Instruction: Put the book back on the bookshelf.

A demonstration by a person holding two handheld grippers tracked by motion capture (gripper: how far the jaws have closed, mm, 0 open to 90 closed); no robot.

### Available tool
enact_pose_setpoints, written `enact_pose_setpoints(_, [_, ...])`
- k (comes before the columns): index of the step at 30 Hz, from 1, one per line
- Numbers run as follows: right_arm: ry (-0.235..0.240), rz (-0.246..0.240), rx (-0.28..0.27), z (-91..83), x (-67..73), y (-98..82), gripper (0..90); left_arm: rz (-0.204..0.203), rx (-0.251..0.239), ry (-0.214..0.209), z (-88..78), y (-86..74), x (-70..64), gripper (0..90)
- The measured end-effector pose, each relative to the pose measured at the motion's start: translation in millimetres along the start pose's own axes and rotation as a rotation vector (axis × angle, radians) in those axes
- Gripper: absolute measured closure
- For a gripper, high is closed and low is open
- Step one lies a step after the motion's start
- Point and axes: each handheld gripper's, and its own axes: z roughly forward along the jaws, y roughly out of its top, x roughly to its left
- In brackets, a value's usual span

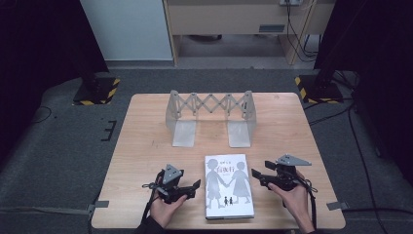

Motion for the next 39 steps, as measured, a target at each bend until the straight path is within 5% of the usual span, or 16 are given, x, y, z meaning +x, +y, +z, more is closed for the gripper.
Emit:
enact_pose_setpoints(23, [0.081, 0.018, 0.063, 23.7, 20.8, -11.8, 30.3, 0.065, 0.036, -0.077, 17.2, -2.8, -31.6, 24.3])
enact_pose_setpoints(39, [0.135, 0.047, 0.056, 36.6, 28.3, -15.9, 29.8, 0.066, 0.025, -0.104, 19.6, -3.8, -31.4, 26.6])
